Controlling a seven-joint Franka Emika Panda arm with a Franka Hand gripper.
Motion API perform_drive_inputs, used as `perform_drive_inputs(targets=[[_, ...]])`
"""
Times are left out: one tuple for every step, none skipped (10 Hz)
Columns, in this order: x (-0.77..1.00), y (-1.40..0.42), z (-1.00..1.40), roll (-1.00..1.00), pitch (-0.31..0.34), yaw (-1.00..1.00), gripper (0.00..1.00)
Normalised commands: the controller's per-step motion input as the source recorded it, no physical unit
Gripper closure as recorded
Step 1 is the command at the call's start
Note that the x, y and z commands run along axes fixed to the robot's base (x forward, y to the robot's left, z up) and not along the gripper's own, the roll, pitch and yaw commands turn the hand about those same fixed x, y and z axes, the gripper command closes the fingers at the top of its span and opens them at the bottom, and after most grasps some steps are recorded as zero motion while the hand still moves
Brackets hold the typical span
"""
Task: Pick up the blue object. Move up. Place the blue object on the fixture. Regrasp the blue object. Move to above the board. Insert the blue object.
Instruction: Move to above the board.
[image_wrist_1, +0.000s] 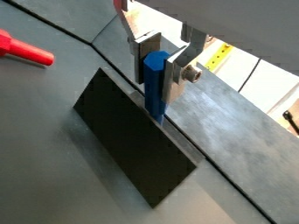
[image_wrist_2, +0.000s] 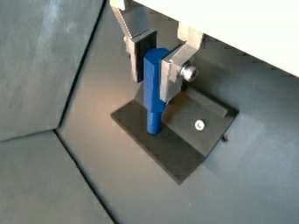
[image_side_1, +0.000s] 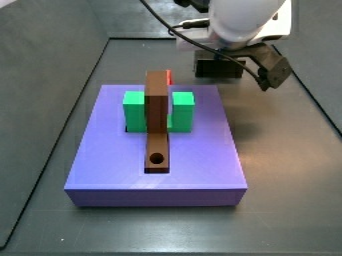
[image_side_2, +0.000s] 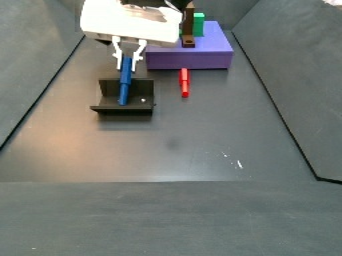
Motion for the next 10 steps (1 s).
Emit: perform_drive_inputs(targets=[[0.0, 0.0, 1.4, 0.0, 0.0, 0.0, 1.0], [-0.02, 0.0, 1.4, -0.03, 0.001, 0.04, 1.0], [-0.04, 0.01, 1.4, -0.08, -0.01, 0.03, 1.0], [-0.03, 0.03, 1.4, -0.05, -0.034, 0.02, 1.0], [-0.02, 0.01, 1.4, -0.04, -0.008, 0.01, 1.0], [-0.03, 0.0, 1.4, -0.02, 0.006, -0.01, 1.0], [-0.03, 0.01, 1.4, -0.01, 0.0, -0.01, 1.0], [-0.02, -0.01, 0.78, -0.02, 0.024, -0.01, 1.0], [0.0, -0.01, 0.42, -0.01, 0.041, -0.01, 1.0], [0.03, -0.01, 0.17, 0.01, 0.056, 0.0, 1.0]])
